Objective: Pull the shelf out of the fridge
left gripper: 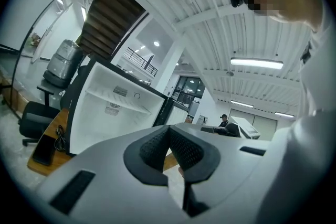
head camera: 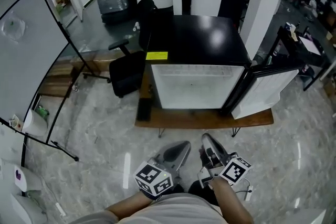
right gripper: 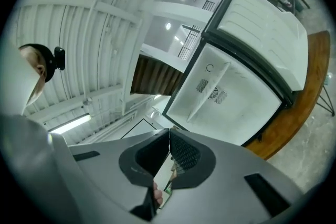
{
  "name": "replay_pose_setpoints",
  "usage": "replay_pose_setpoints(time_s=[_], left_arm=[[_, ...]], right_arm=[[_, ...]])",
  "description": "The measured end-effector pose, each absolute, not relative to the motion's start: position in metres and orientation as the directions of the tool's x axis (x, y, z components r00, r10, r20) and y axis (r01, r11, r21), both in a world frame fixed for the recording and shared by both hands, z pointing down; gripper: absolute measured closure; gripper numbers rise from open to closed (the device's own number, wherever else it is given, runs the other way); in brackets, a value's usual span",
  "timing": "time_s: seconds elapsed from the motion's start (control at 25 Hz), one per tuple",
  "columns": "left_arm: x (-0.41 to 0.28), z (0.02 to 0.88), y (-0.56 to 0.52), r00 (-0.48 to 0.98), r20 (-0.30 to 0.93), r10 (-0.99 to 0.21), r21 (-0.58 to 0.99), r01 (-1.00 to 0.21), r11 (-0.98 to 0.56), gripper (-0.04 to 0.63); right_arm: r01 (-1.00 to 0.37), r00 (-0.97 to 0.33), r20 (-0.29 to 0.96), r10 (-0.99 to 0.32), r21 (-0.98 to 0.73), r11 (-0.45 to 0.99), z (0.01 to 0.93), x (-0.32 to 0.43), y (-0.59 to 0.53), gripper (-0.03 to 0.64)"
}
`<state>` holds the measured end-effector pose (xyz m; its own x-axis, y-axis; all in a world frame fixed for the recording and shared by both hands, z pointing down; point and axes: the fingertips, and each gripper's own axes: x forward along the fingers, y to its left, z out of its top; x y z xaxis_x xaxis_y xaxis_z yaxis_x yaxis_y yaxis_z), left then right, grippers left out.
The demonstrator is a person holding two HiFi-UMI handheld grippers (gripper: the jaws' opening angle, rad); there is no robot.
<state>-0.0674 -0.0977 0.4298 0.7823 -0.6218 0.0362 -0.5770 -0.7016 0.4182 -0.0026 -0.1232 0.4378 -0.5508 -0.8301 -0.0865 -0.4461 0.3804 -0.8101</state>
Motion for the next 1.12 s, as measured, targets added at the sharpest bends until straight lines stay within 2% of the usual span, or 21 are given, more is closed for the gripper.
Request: replay_pose_setpoints(time_s=[0.52, 0.88, 1.0, 1.12], left_arm=[[-0.073, 0.436, -0.173, 0.760, 0.056, -0.648, 0.434, -0.603, -0.669, 0.589], [-0.072, 0.441, -0.230, 0.713, 0.102, -0.694, 0.433, -0.660, -0.614, 0.589], [-0.074, 0.445, -0.241, 0.697, 0.120, -0.707, 0.432, -0.677, -0.595, 0.589], [-0.076, 0.448, -0.249, 0.681, 0.133, -0.720, 0.434, -0.693, -0.576, 0.589]], right_arm=[[-0.184, -0.417, -0.207, -0.885, -0.934, 0.306, 0.449, 0.030, -0.245, 0.594], [-0.139, -0.340, -0.156, -0.927, -0.967, 0.214, 0.488, 0.060, -0.342, 0.586], [-0.099, -0.332, -0.164, -0.929, -0.973, 0.207, 0.497, 0.064, -0.363, 0.537], [-0.091, -0.335, -0.163, -0.928, -0.975, 0.204, 0.502, 0.064, -0.378, 0.518]])
